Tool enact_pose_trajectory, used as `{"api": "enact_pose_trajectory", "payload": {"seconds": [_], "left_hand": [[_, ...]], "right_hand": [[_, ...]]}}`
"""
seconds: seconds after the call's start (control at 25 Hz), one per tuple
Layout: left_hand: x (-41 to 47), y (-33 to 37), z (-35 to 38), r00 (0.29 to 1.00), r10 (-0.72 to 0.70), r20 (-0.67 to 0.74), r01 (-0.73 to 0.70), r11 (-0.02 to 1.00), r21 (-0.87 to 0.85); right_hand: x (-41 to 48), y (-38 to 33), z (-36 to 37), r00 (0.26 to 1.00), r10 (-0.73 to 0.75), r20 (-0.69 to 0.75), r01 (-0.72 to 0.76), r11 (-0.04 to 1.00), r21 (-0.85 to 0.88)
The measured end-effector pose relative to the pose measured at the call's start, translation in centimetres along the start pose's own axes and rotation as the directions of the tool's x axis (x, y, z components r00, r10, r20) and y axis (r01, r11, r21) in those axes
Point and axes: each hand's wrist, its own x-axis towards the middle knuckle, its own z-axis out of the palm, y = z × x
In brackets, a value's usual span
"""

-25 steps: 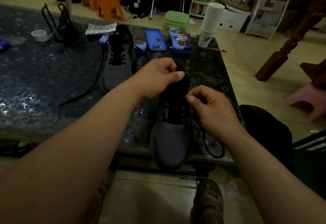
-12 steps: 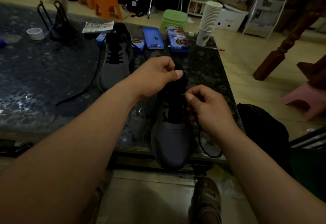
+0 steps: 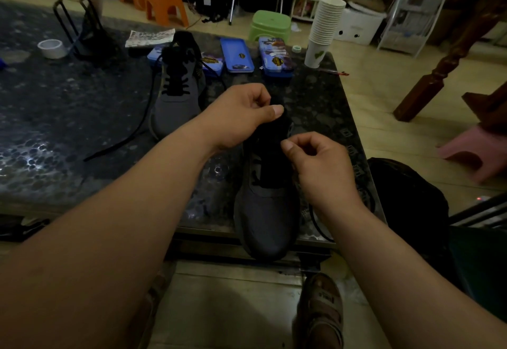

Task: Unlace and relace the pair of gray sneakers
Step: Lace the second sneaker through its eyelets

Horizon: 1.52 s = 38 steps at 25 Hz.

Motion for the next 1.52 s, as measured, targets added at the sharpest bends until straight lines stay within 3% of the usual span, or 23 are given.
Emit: {"api": "enact_pose_trajectory", "payload": {"seconds": [0.68, 0.8, 0.88, 0.96, 1.08, 1.24, 1.36, 1.52], "left_hand": [[-0.5, 0.0, -0.1, 1.000, 0.017, -0.018, -0.016, 0.999, 0.043], [-1.6, 0.3, -0.9, 0.986, 0.143, -0.084, -0.121, 0.966, 0.229], [-3.1, 0.2, -1.6, 0.977, 0.215, 0.007, -0.200, 0.896, 0.397], [-4.2, -0.4, -1.6, 0.976, 0.183, 0.122, -0.220, 0.820, 0.529], [-4.7, -0.7, -1.3, 0.973, 0.189, 0.136, -0.232, 0.739, 0.633], [-4.6, 0.2, -1.2, 0.982, 0.084, 0.169, -0.175, 0.736, 0.654], [-4.4, 0.6, -1.2, 0.981, -0.041, 0.191, -0.080, 0.809, 0.582], [-4.3, 1.0, -1.4, 0.967, -0.117, 0.226, -0.030, 0.830, 0.557]], "right_hand": [[-0.3, -0.7, 0.8, 1.000, 0.029, -0.003, -0.029, 0.997, -0.074], [-0.1, -0.8, 0.7, 0.999, 0.042, 0.012, -0.041, 0.995, -0.086], [-0.1, -0.7, 0.8, 0.999, 0.029, 0.015, -0.027, 0.994, -0.105], [0.0, -0.7, 0.7, 1.000, 0.023, 0.018, -0.021, 0.994, -0.110], [0.0, -0.7, 0.9, 1.000, 0.027, 0.011, -0.026, 0.994, -0.107], [-0.2, -0.6, 1.1, 1.000, 0.021, 0.011, -0.020, 0.995, -0.095], [-0.2, -0.5, 1.2, 1.000, 0.010, 0.012, -0.009, 0.995, -0.097], [-0.2, -0.4, 1.3, 1.000, 0.003, 0.016, -0.001, 0.993, -0.114]]}}
